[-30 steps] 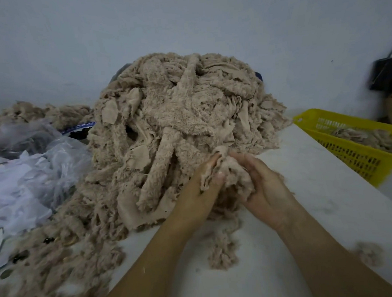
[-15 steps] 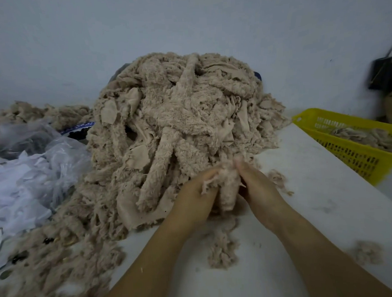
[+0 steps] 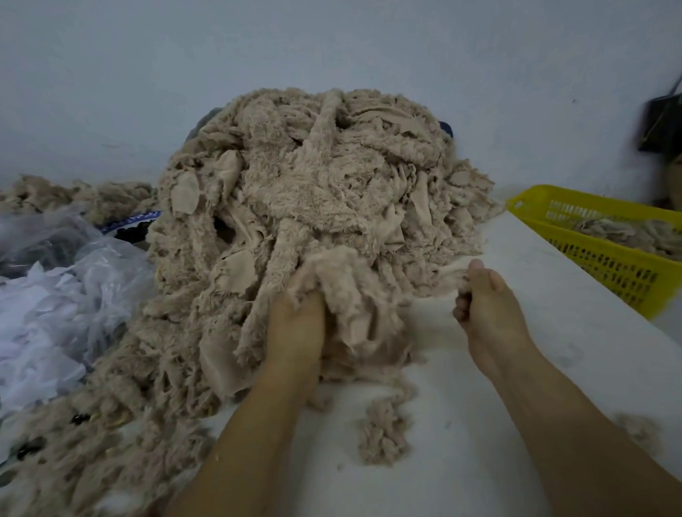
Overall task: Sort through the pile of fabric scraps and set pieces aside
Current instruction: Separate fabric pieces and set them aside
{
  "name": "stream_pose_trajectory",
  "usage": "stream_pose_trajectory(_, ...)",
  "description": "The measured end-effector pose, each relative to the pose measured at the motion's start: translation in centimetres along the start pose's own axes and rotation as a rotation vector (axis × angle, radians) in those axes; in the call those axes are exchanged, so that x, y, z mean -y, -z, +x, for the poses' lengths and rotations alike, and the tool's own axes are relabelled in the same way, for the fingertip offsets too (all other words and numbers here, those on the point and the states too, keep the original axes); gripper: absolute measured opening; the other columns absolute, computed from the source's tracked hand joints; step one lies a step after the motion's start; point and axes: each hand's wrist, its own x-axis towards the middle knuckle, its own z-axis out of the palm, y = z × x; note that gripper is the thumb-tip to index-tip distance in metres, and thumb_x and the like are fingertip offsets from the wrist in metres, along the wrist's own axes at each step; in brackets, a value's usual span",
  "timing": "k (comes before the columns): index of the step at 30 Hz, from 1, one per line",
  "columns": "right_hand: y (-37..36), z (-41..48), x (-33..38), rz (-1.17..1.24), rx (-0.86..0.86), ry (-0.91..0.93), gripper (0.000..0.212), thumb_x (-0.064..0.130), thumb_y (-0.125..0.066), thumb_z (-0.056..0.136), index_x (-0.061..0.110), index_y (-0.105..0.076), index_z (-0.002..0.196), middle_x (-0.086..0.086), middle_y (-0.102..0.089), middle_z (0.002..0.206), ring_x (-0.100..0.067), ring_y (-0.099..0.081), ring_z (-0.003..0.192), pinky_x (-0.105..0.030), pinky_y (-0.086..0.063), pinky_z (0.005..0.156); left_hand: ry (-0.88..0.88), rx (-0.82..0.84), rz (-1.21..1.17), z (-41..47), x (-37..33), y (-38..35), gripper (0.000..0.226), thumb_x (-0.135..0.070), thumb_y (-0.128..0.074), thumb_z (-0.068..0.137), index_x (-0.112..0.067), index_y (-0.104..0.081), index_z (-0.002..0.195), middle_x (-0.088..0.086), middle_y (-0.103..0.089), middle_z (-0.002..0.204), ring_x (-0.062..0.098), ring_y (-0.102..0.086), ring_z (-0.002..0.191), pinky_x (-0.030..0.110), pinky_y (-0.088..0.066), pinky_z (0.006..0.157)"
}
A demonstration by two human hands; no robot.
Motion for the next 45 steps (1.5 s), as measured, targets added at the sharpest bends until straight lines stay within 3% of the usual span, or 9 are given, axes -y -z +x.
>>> stream_pose_trajectory(4, -0.9, -1.4, 0.1, 0.004, 0.267, -0.073, 0.036, 0.024, -0.053, 0.1, 0.019, -0.046, 0.066, 0.004, -0.042, 0.055, -0.011, -0.035, 0.046, -0.03, -0.027, 0.056, 0.249, -0.102, -0.427, 1.0, -0.6, 0.6, 0.025, -0.008, -0.05, 0.1, -0.014, -0.073, 0.094, 0.001, -0.077, 0.08, 0.016, -0.075, 0.071, 0.028, -0.058, 0.053)
stream_pose_trajectory(8, -1.7, -3.0, -0.8, -0.444, 0.581, 0.115, 0.014, 0.039, -0.057, 0.095, 0.032, -0.062, 0.085, 0.012, -0.062, 0.1, -0.002, -0.061, 0.083, -0.013, -0.042, 0.069, 0.393, -0.05, -0.632, 1.0, -0.8, 0.7, 0.027, -0.012, -0.049, 0.1, -0.007, -0.075, 0.093, 0.011, -0.078, 0.093, 0.024, -0.076, 0.084, 0.034, -0.061, 0.058)
stream_pose_trajectory(10, -2.1, -3.7, -0.8, -0.409, 0.596, 0.136, 0.02, 0.052, -0.053, 0.095, 0.035, -0.061, 0.099, 0.015, -0.058, 0.117, 0.008, -0.058, 0.097, -0.01, -0.042, 0.076, 0.403, -0.02, -0.607, 0.8, -0.8, 0.5, 0.024, -0.012, -0.051, 0.099, -0.004, -0.074, 0.095, 0.013, -0.077, 0.093, 0.023, -0.076, 0.08, 0.033, -0.06, 0.055)
stream_pose_trajectory(13, -2.4, -4.1, -0.8, -0.352, 0.571, 0.227, 0.043, 0.068, -0.047, 0.076, 0.033, -0.058, 0.099, 0.028, -0.061, 0.099, 0.01, -0.059, 0.09, -0.009, -0.043, 0.075, 0.363, 0.011, -0.399, 0.4, -0.4, -0.1, 0.019, -0.013, -0.055, 0.095, -0.005, -0.073, 0.099, 0.009, -0.078, 0.09, 0.02, -0.076, 0.077, 0.029, -0.058, 0.054)
stream_pose_trajectory(18, -2.7, -3.5, -1.1, -0.58, 0.352, 0.452, 0.043, 0.043, -0.043, 0.1, 0.011, -0.043, 0.071, 0.004, -0.039, 0.061, -0.003, -0.04, 0.053, -0.017, -0.031, 0.052, 0.321, 0.023, -0.383, 0.1, -0.2, -0.4, 0.021, -0.011, -0.054, 0.099, -0.011, -0.074, 0.102, 0.006, -0.078, 0.092, 0.018, -0.076, 0.08, 0.027, -0.059, 0.057)
stream_pose_trajectory(28, -1.1, -0.6, -0.3, -0.143, -0.048, 0.09, 0.034, 0.041, -0.042, 0.104, 0.021, -0.043, 0.077, 0.008, -0.035, 0.055, -0.011, -0.029, 0.049, -0.035, -0.027, 0.057, 0.352, -0.124, -0.808, 2.6, -1.0, 2.4, 0.028, -0.022, -0.04, 0.106, -0.009, -0.066, 0.108, 0.009, -0.072, 0.105, 0.02, -0.069, 0.091, 0.037, -0.058, 0.076)
stream_pose_trajectory(35, -1.9, -3.3, -1.1, -0.36, 0.564, 0.183, 0.033, 0.051, -0.052, 0.092, 0.029, -0.057, 0.068, 0.009, -0.06, 0.073, -0.006, -0.056, 0.07, -0.017, -0.044, 0.067, 0.393, -0.028, -0.761, 1.7, -0.1, 0.8, 0.032, -0.018, -0.047, 0.103, -0.002, -0.073, 0.092, 0.014, -0.077, 0.09, 0.022, -0.076, 0.076, 0.038, -0.063, 0.068)
stream_pose_trajectory(41, -3.1, -4.3, -1.4, -0.461, 0.539, 0.358, 0.032, 0.07, -0.046, 0.079, 0.047, -0.051, 0.101, 0.02, -0.052, 0.114, 0.018, -0.051, 0.093, -0.001, -0.04, 0.071, 0.344, 0.051, -0.567, 1.1, 0.2, 0.3, 0.026, -0.015, -0.061, 0.089, -0.009, -0.081, 0.075, 0.013, -0.077, 0.096, 0.021, -0.075, 0.084, 0.037, -0.06, 0.075)
stream_pose_trajectory(45, -3.1, -3.9, -1.5, -0.579, 0.49, 0.481, 0.035, 0.049, -0.043, 0.095, 0.02, -0.05, 0.075, 0.011, -0.05, 0.074, 0.004, -0.048, 0.064, -0.012, -0.036, 0.059, 0.336, 0.064, -0.543, 1.0, 0.4, 0.0, 0.021, -0.011, -0.057, 0.094, -0.004, -0.077, 0.091, 0.015, -0.077, 0.098, 0.022, -0.076, 0.084, 0.032, -0.061, 0.063)
